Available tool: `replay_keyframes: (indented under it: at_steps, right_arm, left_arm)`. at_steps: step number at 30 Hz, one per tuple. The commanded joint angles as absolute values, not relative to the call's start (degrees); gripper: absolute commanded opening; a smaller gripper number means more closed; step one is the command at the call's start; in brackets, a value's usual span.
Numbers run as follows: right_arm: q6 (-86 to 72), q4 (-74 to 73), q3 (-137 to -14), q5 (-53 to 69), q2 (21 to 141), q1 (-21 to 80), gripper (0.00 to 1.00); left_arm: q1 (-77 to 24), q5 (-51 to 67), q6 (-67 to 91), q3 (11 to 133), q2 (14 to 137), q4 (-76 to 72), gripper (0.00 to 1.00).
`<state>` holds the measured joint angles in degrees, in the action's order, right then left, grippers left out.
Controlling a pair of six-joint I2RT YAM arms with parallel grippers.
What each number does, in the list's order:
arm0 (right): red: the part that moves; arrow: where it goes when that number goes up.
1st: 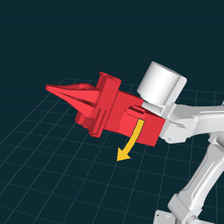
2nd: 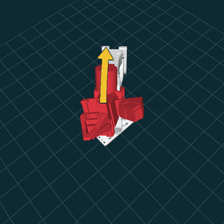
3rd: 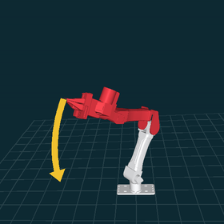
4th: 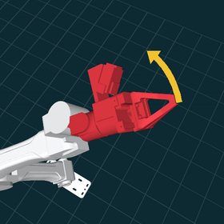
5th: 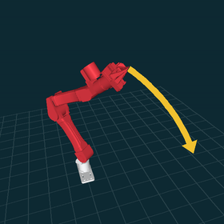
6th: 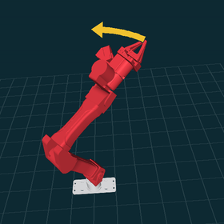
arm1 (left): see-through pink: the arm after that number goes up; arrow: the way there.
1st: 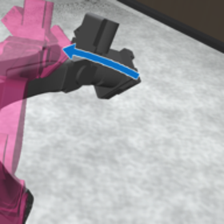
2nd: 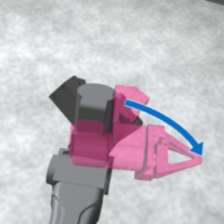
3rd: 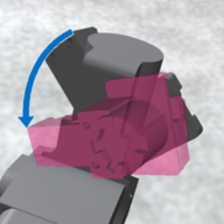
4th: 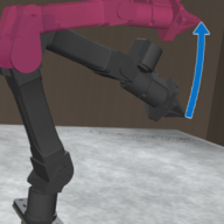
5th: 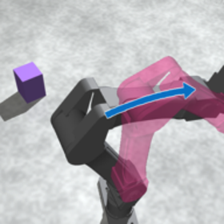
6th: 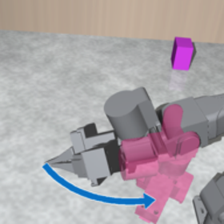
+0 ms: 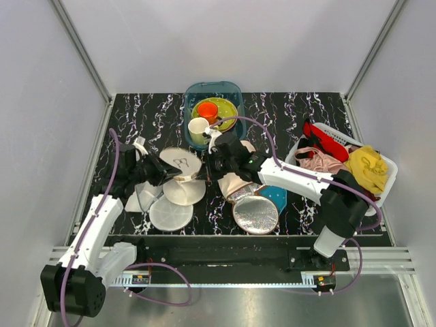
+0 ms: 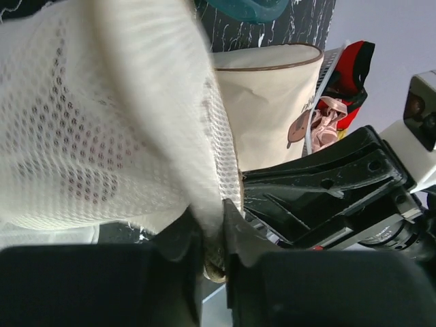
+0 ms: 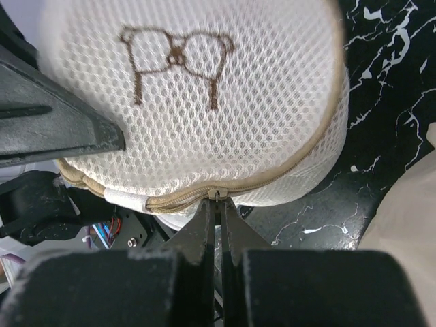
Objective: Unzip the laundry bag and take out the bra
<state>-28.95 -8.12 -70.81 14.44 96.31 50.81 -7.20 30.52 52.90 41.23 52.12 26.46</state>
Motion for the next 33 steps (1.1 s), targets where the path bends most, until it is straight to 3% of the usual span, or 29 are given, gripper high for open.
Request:
replay_keyframes:
  at_steps: [1,9,17,24,25,28,29,31,32,33]
  right_arm:
    - [-27.95,-6.94,-72.69,13.45,94.22,51.24,0.00]
    - [-27.76,-7.82,-65.84,12.21,91.58,46.42,0.00]
    - [-29.00,-8.09,-67.58,16.87,86.66,45.96,0.00]
    - [-31.72,-5.89,-68.73,20.65,89.02,48.25,0.00]
    - [-31.99,-5.71,-68.73,20.65,89.56,48.34,0.00]
    - [-33.22,-5.63,-68.56,18.55,90.70,48.34,0.00]
    - [-33.40,-5.63,-68.38,18.20,90.96,48.34,0.00]
    - [-33.40,-4.92,-68.55,17.75,92.19,48.43,0.00]
    - [-33.49,-4.75,-69.16,18.01,92.63,48.34,0.00]
    - [-33.75,-4.05,-69.52,18.37,93.85,48.34,0.00]
  left_arm:
    - [-8.17,30.15,51.78,47.01,52.38,25.21,0.00]
    - [-7.91,27.42,47.37,55.81,53.87,28.83,0.00]
    - [-7.82,28.82,47.02,57.30,58.44,25.32,0.00]
    - [-8.09,34.45,48.43,58.18,69.25,21.62,0.00]
    - [-8.17,34.63,47.99,58.88,70.39,21.80,0.05]
    - [-9.23,30.69,43.27,64.56,71.01,27.73,0.33]
    - [-9.49,29.63,41.85,66.51,71.28,30.04,0.51]
    - [-9.49,27.52,38.78,70.38,71.63,35.58,0.66]
    - [-9.49,26.99,38.24,73.27,71.54,36.90,0.78]
    - [-9.49,25.85,37.88,74.61,71.46,39.18,0.83]
